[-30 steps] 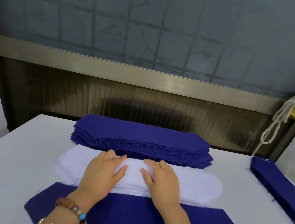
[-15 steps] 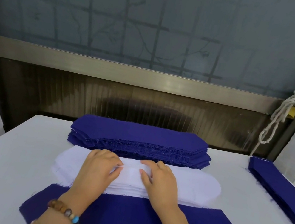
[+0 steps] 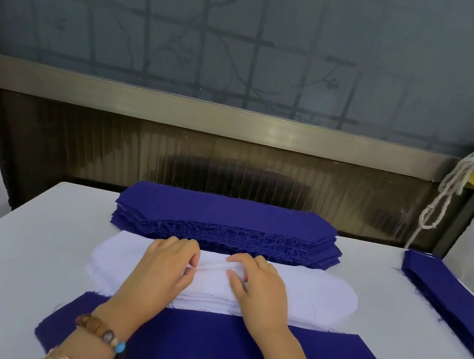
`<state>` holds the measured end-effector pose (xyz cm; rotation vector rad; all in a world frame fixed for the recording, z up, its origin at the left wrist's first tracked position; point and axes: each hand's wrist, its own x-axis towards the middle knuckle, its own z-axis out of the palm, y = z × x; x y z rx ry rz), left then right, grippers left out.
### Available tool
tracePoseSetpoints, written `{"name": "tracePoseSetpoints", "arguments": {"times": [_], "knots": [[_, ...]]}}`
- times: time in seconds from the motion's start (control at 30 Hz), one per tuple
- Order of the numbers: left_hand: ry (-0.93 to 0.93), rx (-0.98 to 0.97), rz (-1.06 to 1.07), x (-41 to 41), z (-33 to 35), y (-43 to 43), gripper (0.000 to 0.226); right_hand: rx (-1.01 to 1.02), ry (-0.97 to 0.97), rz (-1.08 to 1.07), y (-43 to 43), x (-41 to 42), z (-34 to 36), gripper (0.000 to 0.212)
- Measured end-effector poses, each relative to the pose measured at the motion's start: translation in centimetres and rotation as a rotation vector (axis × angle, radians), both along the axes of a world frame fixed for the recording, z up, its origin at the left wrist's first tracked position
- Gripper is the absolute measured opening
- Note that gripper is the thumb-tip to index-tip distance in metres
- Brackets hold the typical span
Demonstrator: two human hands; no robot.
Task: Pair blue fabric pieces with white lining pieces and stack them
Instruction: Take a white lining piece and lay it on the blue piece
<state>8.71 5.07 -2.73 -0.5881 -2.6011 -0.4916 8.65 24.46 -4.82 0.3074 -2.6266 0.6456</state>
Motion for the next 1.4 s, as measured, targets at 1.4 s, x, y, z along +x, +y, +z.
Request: {"name": "tracePoseSetpoints", "arguments": {"times": [1.4], "knots": [[-0.272, 0.186, 0.401, -2.7, -1.3, -7.3, 0.043, -0.159, -0.609, -0.412, 14.3, -0.3, 4.7, 0.073]]}}
